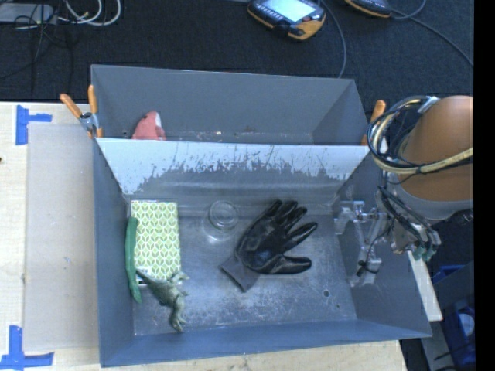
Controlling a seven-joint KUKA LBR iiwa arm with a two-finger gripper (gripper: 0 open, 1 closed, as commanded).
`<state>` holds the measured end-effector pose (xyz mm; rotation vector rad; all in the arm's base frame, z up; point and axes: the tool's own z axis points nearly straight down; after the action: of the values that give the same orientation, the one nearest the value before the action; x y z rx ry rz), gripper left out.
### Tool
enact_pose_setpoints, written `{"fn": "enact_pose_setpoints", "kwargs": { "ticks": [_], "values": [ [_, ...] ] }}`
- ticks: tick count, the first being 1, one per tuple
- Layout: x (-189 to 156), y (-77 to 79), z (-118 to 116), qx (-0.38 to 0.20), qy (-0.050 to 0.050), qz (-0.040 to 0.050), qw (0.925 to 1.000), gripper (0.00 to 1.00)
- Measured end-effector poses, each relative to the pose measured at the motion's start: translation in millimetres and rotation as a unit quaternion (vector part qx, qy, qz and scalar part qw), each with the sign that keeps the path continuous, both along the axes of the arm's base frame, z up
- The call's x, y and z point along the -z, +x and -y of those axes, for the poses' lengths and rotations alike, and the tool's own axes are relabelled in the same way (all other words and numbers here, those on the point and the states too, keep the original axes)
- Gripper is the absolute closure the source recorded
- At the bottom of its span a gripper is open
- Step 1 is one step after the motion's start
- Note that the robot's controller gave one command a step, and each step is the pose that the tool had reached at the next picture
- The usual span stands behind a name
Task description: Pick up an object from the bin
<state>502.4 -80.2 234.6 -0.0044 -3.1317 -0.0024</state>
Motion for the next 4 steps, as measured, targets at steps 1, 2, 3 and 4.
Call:
{"fn": "enact_pose_setpoints", "kwargs": {
  "ticks": [1, 2, 3, 4],
  "values": [
    [-4.3, 1.5, -0.5, -0.002, -0.001, 0.0041, 1.0000, 0.00],
    [62.7, 19.7, -11.7, 0.017, 0.000, 0.0049, 0.9998, 0.00],
    [92.2, 26.8, -25.8, 0.030, 0.000, 0.0004, 0.9996, 0.00],
    [101.3, 50.1, -11.8, 0.018, -0.001, 0.0057, 0.9998, 0.00]
  ]
}}
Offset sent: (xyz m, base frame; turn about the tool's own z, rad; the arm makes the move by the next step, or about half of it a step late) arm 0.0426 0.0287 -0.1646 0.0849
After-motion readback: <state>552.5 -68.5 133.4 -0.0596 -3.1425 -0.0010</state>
